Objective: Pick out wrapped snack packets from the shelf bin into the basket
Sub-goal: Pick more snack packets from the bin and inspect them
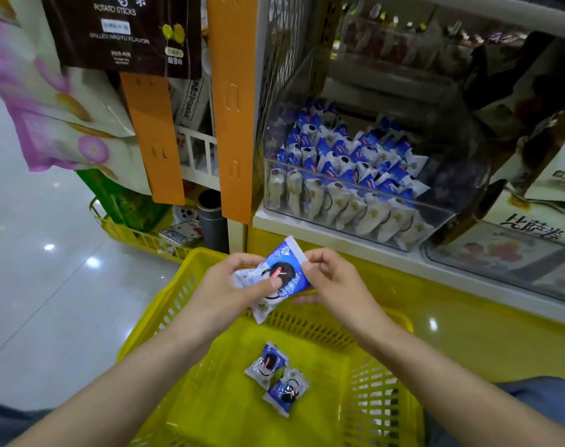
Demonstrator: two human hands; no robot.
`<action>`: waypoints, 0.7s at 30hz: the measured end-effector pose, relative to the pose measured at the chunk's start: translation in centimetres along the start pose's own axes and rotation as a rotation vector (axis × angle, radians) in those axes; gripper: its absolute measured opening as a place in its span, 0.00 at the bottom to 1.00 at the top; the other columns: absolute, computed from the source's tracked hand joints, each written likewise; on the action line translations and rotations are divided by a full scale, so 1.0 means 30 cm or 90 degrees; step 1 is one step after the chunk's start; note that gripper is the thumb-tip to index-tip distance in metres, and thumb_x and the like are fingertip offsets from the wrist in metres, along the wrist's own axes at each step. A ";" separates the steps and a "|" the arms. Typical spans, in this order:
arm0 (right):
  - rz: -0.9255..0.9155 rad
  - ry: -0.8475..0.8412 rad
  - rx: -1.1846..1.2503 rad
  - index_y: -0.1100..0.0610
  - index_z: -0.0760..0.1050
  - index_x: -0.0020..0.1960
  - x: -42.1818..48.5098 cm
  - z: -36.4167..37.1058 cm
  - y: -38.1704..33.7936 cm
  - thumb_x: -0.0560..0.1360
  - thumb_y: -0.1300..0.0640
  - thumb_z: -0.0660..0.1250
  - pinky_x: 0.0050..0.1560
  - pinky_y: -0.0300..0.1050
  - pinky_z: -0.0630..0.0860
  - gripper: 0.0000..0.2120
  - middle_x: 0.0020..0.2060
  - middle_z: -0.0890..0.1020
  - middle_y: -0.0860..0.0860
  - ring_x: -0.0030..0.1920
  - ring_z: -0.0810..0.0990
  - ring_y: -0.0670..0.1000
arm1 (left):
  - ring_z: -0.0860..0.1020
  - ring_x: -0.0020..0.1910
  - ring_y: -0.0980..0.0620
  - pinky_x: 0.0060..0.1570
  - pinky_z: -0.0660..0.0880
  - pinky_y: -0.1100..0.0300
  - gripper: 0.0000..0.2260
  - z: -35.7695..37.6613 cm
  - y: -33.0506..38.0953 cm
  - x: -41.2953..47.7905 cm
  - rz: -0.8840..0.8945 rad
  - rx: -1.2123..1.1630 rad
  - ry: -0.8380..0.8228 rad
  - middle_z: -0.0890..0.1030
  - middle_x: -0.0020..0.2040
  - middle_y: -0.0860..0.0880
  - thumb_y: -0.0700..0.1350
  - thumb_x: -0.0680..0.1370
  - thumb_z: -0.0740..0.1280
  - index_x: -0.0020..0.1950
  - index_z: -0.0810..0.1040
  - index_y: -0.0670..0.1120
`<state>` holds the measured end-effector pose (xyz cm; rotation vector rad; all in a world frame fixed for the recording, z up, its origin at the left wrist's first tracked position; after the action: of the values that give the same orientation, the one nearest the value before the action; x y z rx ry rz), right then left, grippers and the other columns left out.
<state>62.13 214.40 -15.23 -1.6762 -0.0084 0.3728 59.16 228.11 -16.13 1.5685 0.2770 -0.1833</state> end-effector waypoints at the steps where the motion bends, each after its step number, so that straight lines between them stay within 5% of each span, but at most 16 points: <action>1: -0.006 -0.021 -0.036 0.56 0.70 0.45 -0.002 0.009 -0.003 0.79 0.61 0.58 0.32 0.37 0.79 0.05 0.40 0.78 0.52 0.35 0.79 0.44 | 0.82 0.34 0.59 0.30 0.74 0.69 0.13 -0.006 0.006 -0.002 0.011 0.004 -0.005 0.84 0.37 0.52 0.42 0.68 0.74 0.50 0.77 0.47; 6: -0.027 0.003 -0.065 0.55 0.71 0.40 -0.005 0.001 -0.016 0.79 0.60 0.59 0.30 0.36 0.78 0.09 0.35 0.80 0.51 0.30 0.78 0.40 | 0.82 0.39 0.57 0.31 0.75 0.67 0.20 -0.025 -0.015 -0.004 -0.010 -0.061 -0.015 0.85 0.43 0.50 0.47 0.64 0.73 0.54 0.75 0.50; 10: 0.032 0.046 0.078 0.60 0.68 0.42 -0.004 -0.012 0.021 0.79 0.62 0.58 0.32 0.39 0.80 0.07 0.39 0.81 0.59 0.30 0.80 0.43 | 0.82 0.39 0.56 0.36 0.77 0.65 0.08 -0.047 -0.034 0.005 -0.007 -0.091 0.006 0.85 0.42 0.51 0.42 0.73 0.69 0.51 0.76 0.46; 16: 0.109 -0.052 0.080 0.61 0.68 0.47 -0.045 0.088 0.108 0.79 0.63 0.59 0.34 0.34 0.78 0.03 0.34 0.81 0.53 0.29 0.80 0.43 | 0.82 0.40 0.57 0.36 0.78 0.65 0.03 -0.094 -0.013 0.006 0.054 -0.116 0.080 0.84 0.37 0.52 0.43 0.77 0.65 0.44 0.74 0.45; 19: 0.117 -0.049 0.054 0.60 0.67 0.50 -0.053 0.096 0.128 0.78 0.63 0.60 0.36 0.37 0.79 0.02 0.43 0.82 0.58 0.35 0.82 0.46 | 0.82 0.40 0.56 0.37 0.79 0.64 0.03 -0.092 -0.002 0.001 0.068 -0.098 0.077 0.84 0.38 0.50 0.41 0.77 0.64 0.44 0.74 0.42; 21: 0.037 -0.010 -0.105 0.56 0.65 0.54 -0.046 0.067 0.098 0.77 0.61 0.63 0.47 0.42 0.77 0.09 0.55 0.78 0.54 0.48 0.80 0.50 | 0.82 0.40 0.55 0.39 0.80 0.61 0.04 -0.096 0.012 -0.001 0.087 -0.052 0.081 0.84 0.38 0.49 0.40 0.78 0.63 0.44 0.73 0.41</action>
<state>59.72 215.60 -17.92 -1.8387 -0.0024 0.4389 59.08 231.00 -15.72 1.5145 0.2718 0.0349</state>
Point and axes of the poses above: each hand's wrist, its own x-axis towards the middle knuckle, its own z-axis out of the palm, y = z × x, the point moved 10 cm from there along x, towards the middle knuckle
